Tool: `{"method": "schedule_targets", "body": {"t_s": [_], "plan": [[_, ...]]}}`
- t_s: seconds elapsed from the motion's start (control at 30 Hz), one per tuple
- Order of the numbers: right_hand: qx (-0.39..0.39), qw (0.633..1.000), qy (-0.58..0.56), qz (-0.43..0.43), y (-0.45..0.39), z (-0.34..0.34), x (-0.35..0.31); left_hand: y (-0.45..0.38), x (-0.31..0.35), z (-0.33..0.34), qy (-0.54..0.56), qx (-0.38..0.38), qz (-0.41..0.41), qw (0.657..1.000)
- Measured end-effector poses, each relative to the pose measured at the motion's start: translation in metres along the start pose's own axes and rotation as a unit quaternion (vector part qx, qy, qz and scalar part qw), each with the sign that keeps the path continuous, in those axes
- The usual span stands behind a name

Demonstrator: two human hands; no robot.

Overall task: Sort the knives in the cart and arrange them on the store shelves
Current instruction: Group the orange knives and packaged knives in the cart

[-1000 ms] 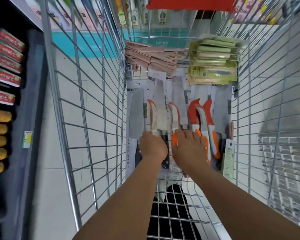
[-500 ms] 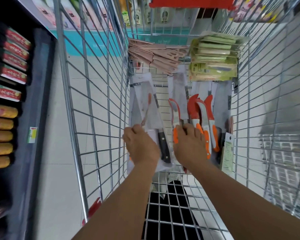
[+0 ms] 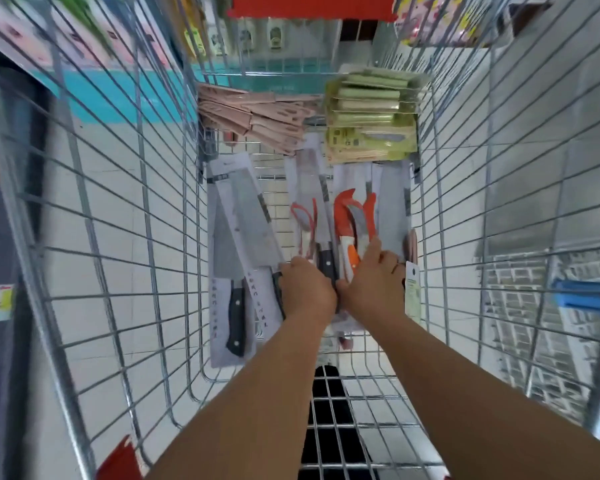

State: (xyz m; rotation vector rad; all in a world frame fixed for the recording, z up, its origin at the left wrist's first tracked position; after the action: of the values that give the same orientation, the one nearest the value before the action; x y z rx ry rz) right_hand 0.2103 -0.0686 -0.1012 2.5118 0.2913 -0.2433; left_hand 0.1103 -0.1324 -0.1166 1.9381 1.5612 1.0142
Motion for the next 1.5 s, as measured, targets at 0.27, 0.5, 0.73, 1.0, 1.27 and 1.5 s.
{"method": "schedule_targets", "body": {"t_s": [0.27,0.5,0.73,1.0,1.27,1.5], "plan": [[0.0,0.998,-0.013,-0.062,-0.001,0.005,-0.014,-0.007,0.003,-0.003,0.004,-0.002,0.012,1.0],[0.07,0.994,-0.08,-0.035,-0.004,-0.023,-0.007,0.015,0.022,-0.012,0.108,-0.05,0.074,0.99],[0.042,0.994,-0.103,0.002,-0.011,-0.035,0.011,0.02,0.053,0.014,0.136,-0.147,0.14,0.97],[0.075,0.996,-0.05,0.009,0.019,-0.033,0.028,0.028,0.049,0.006,0.002,-0.156,0.22,0.963],[-0.035,0.988,0.002,0.149,0.035,-0.016,0.053,0.023,0.015,0.014,0.012,-0.181,0.206,0.961],[0.071,0.988,-0.058,0.122,0.044,-0.057,0.037,0.032,0.009,0.008,0.054,-0.127,0.181,0.974]]}}
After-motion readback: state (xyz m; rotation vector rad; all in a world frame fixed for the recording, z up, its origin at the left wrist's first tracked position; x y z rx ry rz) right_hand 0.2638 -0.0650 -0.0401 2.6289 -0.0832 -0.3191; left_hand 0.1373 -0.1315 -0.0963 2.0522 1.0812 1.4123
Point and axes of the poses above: each hand's wrist, its own y-axis away from the middle knuckle, its own z-axis out of the palm, x = y × z, the point moved 5 cm from there along -y, towards the middle knuckle, and after that the axes turned 5 degrees about -z, right-handed, at the moved point
